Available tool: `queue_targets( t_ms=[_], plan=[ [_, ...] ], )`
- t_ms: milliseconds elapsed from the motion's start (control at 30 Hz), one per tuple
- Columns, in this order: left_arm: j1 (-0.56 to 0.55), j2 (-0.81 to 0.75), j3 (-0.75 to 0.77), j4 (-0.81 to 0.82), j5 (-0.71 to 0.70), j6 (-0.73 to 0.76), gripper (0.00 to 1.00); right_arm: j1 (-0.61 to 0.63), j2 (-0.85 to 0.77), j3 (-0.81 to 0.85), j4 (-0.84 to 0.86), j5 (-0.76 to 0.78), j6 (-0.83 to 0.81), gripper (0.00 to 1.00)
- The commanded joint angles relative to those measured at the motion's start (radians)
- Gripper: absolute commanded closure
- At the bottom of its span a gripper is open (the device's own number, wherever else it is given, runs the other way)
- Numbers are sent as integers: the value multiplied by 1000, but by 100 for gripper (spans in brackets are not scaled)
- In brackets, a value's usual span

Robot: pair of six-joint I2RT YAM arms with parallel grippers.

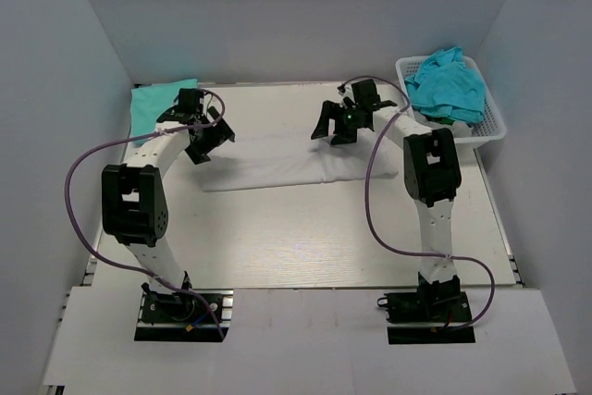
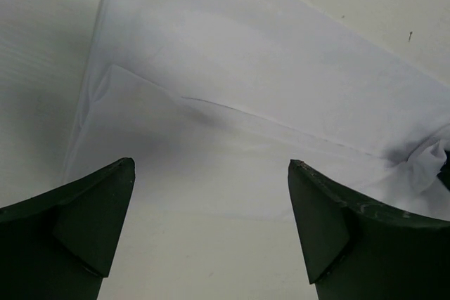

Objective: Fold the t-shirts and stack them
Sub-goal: Rotate the tshirt 90 degrees

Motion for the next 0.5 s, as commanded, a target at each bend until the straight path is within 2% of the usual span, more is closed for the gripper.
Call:
queue_targets(
  t_ms=[0, 133, 333, 467],
  plan=[
    [-4, -81, -14, 28, 53, 58, 0, -11, -13, 82, 0, 50, 1, 10],
    [-4, -70, -5, 52, 90, 77, 0, -5, -95, 20, -51, 144, -30, 10],
    [-13, -6, 5, 152, 213, 86, 0, -17, -266, -149, -100, 349, 40, 10],
    [-13, 80, 5, 194, 202, 86, 0, -31, -341, -266, -103, 395, 56, 10]
  ],
)
